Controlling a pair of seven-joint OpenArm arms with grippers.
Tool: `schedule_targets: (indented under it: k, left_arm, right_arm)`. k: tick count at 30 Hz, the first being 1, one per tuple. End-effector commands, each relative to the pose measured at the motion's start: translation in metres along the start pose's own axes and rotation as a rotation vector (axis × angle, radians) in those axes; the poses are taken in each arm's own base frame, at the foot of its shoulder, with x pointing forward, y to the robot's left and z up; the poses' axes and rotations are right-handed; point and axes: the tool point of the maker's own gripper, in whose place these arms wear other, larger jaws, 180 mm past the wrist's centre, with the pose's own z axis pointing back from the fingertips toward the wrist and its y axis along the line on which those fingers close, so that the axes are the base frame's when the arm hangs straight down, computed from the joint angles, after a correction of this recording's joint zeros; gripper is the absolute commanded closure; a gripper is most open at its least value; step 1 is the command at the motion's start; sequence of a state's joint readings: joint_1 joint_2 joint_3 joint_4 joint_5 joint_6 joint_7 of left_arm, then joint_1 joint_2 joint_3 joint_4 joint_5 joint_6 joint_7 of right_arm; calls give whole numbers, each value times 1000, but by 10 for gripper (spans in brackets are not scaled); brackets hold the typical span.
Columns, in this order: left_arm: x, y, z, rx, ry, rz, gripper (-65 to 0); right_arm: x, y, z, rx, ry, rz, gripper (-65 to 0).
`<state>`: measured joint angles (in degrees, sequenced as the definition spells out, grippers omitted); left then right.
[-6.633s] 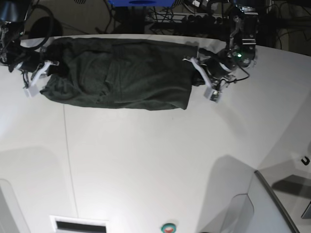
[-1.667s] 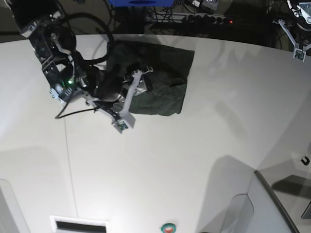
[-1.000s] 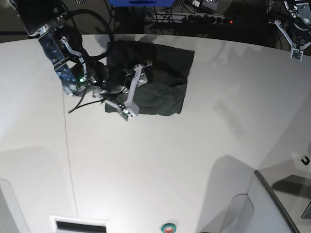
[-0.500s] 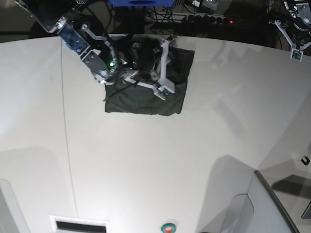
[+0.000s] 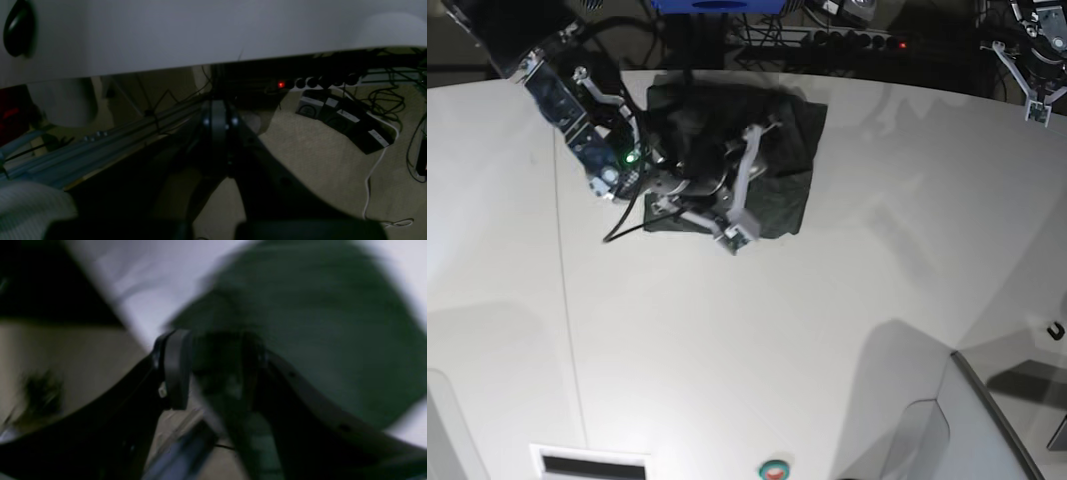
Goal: Layout the t-shirt on the table in an organized manner, then fold the t-shirt properly
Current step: 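Release the folded shirt and raise both grippers away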
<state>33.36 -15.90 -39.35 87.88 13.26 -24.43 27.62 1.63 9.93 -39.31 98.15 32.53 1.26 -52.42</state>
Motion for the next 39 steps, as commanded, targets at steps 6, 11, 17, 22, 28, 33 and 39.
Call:
schedule_targets:
  k: [6, 11, 17, 22, 28, 33, 39]
  left_arm:
    - [6, 9, 2, 23, -19, -6, 0]
    - [8, 4, 1, 18, -25, 13, 0]
    - [11, 3, 2, 17, -32, 11, 0]
    - [21, -22, -1, -41, -51, -27, 0]
    - [37, -58, 3, -109, -94, -49, 0]
    - [73, -102, 17, -190, -191, -87, 0]
    - [110, -161, 33, -314, -284, -155, 0]
  right_arm:
    - [47, 4, -11, 27, -64, 13, -21]
    - [53, -10, -43, 6, -15, -41, -8]
    - [35, -5, -88, -2, 63, -17, -8]
    - [52, 11, -95, 14, 21, 27, -8]
    - [67, -10, -32, -48, -81, 78, -8]
    - [28, -49, 3, -142, -31, -16, -8]
    - [-39, -64, 34, -181, 44, -78, -8]
